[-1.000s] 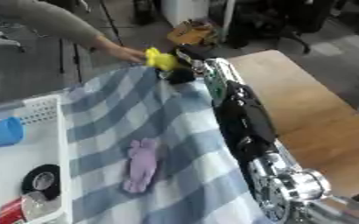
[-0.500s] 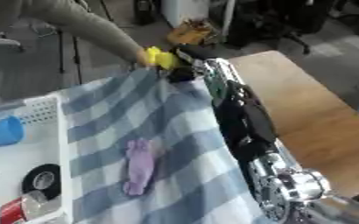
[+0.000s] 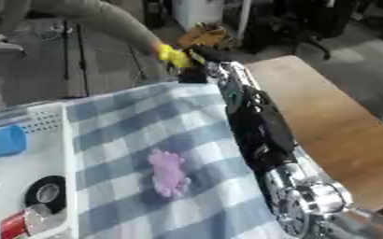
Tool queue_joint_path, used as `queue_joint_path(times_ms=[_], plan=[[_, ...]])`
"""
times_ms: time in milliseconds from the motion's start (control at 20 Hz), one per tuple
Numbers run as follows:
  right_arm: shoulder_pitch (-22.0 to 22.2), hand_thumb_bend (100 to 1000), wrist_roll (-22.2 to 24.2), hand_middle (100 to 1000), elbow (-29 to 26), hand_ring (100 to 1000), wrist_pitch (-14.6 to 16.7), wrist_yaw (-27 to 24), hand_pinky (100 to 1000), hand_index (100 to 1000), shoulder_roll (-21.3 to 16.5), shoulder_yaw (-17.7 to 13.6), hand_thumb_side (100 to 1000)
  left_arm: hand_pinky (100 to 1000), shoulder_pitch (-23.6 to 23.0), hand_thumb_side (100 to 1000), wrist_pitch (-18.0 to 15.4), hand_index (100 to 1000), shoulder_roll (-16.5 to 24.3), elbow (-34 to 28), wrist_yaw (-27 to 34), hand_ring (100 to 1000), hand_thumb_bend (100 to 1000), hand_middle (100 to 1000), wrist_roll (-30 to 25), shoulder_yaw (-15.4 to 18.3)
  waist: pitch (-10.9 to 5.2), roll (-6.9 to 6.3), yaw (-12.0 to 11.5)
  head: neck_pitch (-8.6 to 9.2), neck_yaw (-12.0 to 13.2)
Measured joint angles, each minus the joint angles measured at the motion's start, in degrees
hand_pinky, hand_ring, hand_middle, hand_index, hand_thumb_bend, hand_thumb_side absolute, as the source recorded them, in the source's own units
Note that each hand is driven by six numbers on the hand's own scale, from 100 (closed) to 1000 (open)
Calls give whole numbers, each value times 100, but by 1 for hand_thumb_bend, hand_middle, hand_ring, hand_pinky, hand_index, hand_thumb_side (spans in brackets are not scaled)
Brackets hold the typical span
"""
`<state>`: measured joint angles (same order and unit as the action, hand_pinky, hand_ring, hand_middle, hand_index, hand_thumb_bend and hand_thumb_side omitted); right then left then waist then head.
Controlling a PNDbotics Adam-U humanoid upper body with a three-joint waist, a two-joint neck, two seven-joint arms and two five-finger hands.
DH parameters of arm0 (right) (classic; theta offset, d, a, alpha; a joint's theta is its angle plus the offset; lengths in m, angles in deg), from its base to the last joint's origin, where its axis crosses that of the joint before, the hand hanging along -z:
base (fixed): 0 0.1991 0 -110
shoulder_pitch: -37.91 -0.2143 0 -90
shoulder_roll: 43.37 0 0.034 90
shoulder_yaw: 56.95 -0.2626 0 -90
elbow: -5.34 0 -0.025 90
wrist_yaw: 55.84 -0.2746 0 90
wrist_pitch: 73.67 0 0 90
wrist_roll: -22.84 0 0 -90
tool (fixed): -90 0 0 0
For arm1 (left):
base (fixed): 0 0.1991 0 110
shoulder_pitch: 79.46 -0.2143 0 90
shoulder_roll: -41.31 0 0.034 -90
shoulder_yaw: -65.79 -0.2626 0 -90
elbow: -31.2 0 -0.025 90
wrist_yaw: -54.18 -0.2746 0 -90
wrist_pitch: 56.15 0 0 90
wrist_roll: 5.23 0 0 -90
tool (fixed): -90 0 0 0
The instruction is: Pick up objects on the table and place them in the box.
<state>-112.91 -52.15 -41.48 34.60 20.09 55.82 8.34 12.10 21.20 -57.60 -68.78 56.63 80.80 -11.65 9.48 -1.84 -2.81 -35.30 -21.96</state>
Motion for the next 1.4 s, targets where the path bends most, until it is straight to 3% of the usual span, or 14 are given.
queue_joint_path(times_ms=[100, 150, 250, 300, 500, 750, 950, 1400], plan=[[-43, 100, 10, 599, -1, 510, 198, 2, 435, 696, 23, 126, 547, 509, 0, 914, 0, 710, 0, 0, 0, 644, 377, 707, 0, 0, -2, 0, -2, 0, -1], [-57, 149, 6, 613, -1, 523, 284, 7, 456, 705, 46, 179, 467, 509, 0, 914, 0, 711, 0, 0, 0, 644, 377, 707, 0, 0, -5, 0, -3, 0, -2], [-91, 149, -34, 613, -21, 523, 509, 62, 456, 705, 81, 322, 467, 509, 0, 914, 0, 711, 0, 0, 0, 644, 377, 707, 0, 0, -8, 0, -12, 0, -10], [-117, 263, -79, 628, -42, 538, 644, 120, 481, 716, 108, 406, 411, 510, 0, 914, 0, 711, 0, 0, 0, 645, 377, 708, 0, 0, -8, 0, -20, 0, -15], [-233, 286, -428, 641, -128, 549, 1422, 365, 496, 728, 310, 911, 403, 510, 0, 913, 0, 710, 0, 0, 3, 645, 377, 708, -1, 0, -8, 0, -60, 0, -42], [-297, 281, -778, 641, -129, 549, 2091, 505, 496, 728, 598, 1347, 400, 510, 0, 913, -4, 710, 0, 0, 7, 645, 377, 708, -6, -2, -8, 0, -80, 0, -61], [-312, 215, -872, 622, -129, 530, 2503, 485, 469, 713, 1045, 1629, 407, 510, 2, 911, -8, 710, 0, 0, 15, 645, 378, 708, -12, -4, -8, 0, -154, 0, -100], [-28, 128, -438, 603, -315, 513, 2947, -56, 444, 696, 1792, 1983, 443, 510, 3, 911, -12, 710, 0, 1, 55, 639, 378, 707, -12, -7, -10, -2, -202, 0, -139]])
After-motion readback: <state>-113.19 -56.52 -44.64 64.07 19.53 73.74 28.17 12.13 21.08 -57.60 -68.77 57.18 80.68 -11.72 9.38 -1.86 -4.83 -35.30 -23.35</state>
